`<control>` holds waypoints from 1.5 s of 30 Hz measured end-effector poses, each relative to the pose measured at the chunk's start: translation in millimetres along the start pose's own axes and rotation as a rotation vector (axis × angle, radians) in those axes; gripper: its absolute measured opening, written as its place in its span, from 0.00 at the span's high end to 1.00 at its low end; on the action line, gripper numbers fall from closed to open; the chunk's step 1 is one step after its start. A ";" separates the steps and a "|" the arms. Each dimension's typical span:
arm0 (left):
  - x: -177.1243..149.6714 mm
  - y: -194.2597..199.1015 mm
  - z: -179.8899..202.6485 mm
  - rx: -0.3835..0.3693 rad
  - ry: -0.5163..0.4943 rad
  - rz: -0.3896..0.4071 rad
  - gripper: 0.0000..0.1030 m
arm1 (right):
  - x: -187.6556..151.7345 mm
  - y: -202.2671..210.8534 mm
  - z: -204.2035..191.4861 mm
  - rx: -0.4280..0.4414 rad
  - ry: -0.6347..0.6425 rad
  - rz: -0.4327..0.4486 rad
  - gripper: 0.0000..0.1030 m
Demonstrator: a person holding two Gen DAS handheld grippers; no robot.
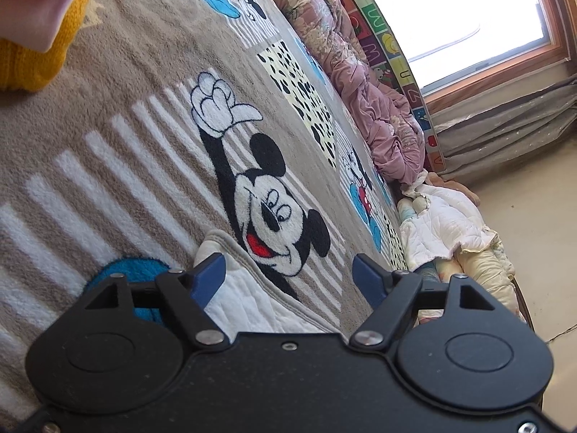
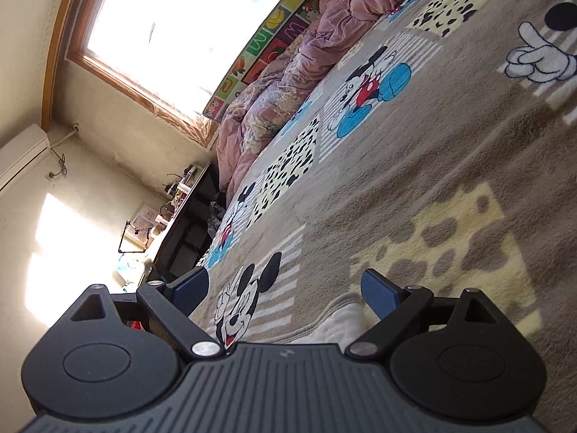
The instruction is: Fold clothes
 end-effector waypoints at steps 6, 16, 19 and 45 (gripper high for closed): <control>-20.9 19.0 20.9 -0.030 -0.025 -0.011 0.25 | -43.0 24.4 -17.4 0.017 0.055 -0.081 0.12; -87.8 66.0 21.0 -0.011 -0.074 -0.083 0.25 | -140.4 82.1 -49.6 0.059 0.160 -0.194 0.12; -109.4 81.1 15.0 0.006 -0.081 -0.100 0.25 | -164.0 99.4 -57.8 0.051 0.222 -0.200 0.12; -175.2 194.7 -14.4 0.128 -0.094 0.048 0.25 | -228.7 229.1 -2.2 -0.133 0.183 -0.090 0.14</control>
Point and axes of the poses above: each gripper's, at about its wrist camera, not at the fingertips, and y roughly against the way its jaws point, z to its right, x to its top, the point moved 8 cm from there along -y, roughly the way its jaws point, and after that the axes turned 6 degrees about -x, right-handed, at the moved point
